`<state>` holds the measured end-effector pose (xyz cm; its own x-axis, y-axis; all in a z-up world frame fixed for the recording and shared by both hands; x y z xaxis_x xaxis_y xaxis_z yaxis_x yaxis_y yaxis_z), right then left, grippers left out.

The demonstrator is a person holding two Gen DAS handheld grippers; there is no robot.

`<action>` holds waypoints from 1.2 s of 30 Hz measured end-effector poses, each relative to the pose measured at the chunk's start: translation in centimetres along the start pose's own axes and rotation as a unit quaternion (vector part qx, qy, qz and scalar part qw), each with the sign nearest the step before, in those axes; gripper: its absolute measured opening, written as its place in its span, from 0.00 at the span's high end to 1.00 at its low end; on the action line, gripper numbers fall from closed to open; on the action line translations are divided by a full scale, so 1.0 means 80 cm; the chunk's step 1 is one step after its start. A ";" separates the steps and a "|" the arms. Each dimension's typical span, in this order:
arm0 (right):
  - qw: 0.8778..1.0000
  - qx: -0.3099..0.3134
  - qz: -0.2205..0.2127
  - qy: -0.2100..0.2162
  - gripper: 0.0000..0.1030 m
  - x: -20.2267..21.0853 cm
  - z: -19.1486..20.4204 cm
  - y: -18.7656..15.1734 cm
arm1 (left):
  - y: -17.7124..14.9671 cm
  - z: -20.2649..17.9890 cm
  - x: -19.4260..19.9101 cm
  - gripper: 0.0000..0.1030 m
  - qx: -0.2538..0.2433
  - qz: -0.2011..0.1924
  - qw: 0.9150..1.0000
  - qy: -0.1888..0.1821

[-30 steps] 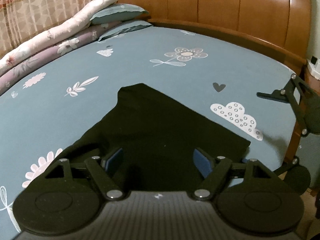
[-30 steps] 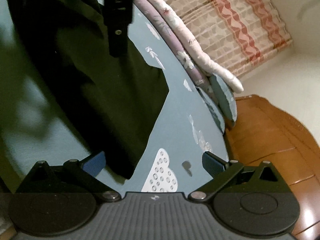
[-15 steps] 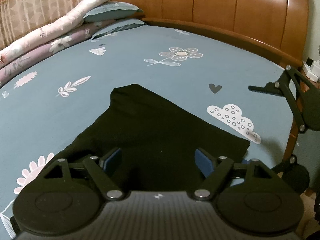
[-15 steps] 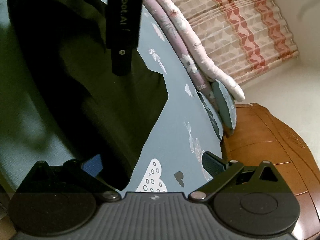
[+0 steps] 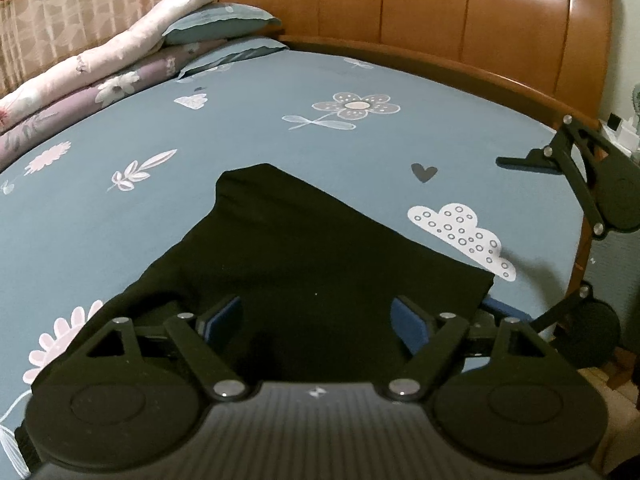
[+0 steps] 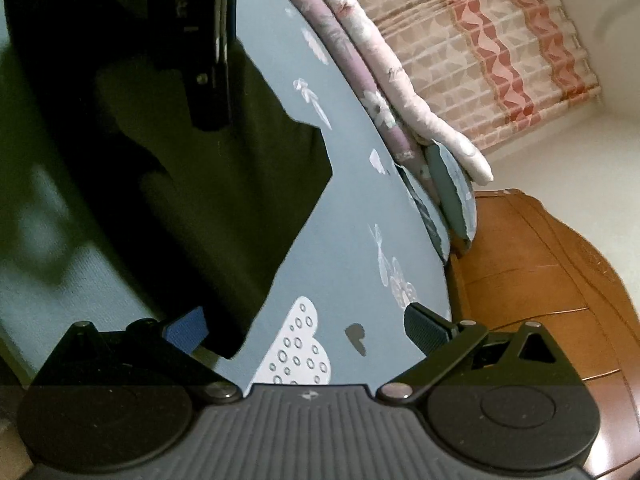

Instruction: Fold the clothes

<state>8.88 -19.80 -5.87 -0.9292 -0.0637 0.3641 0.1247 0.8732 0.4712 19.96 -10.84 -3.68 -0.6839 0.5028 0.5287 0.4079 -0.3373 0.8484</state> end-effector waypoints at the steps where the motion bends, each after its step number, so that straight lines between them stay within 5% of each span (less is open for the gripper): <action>1: 1.000 0.002 0.001 -0.002 0.00 0.000 0.000 0.000 | -0.001 -0.001 0.001 0.20 0.001 0.000 1.000 -0.002; 17: 0.996 -0.053 0.073 -0.007 0.00 0.001 -0.023 -0.033 | -0.006 0.006 0.002 0.20 0.001 0.003 1.000 0.010; 25: 0.982 -0.184 0.019 0.039 0.00 0.008 -0.060 -0.012 | -0.019 0.021 0.024 0.20 -0.019 0.021 0.999 0.039; 29: 0.961 -0.258 -0.006 0.097 0.00 -0.009 -0.056 0.006 | -0.039 0.037 0.032 0.20 -0.012 0.039 0.997 0.060; 33: 0.927 -0.330 0.006 0.177 0.00 -0.024 -0.032 -0.001 | -0.063 0.051 0.044 0.15 0.018 0.047 0.997 0.064; 36: 0.886 -0.418 0.037 0.200 0.00 -0.033 -0.031 -0.031 | -0.080 0.057 0.056 0.14 0.040 0.047 0.996 0.063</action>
<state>11.94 -22.98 -5.98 -0.7315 -0.3328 0.5951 0.5487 0.2307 0.8035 17.06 -2.77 -6.62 -0.7091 0.3665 0.6024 0.5168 -0.3110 0.7976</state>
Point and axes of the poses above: each gripper's, at about its wrist camera, not at the fingertips, and x roughly against the way its jaws point, z to its left, y to its top, the point moved 3 cm from there along -x, roughly the way its jaws point, and after that the axes turned 13 degrees about -z, right-handed, at the moved point
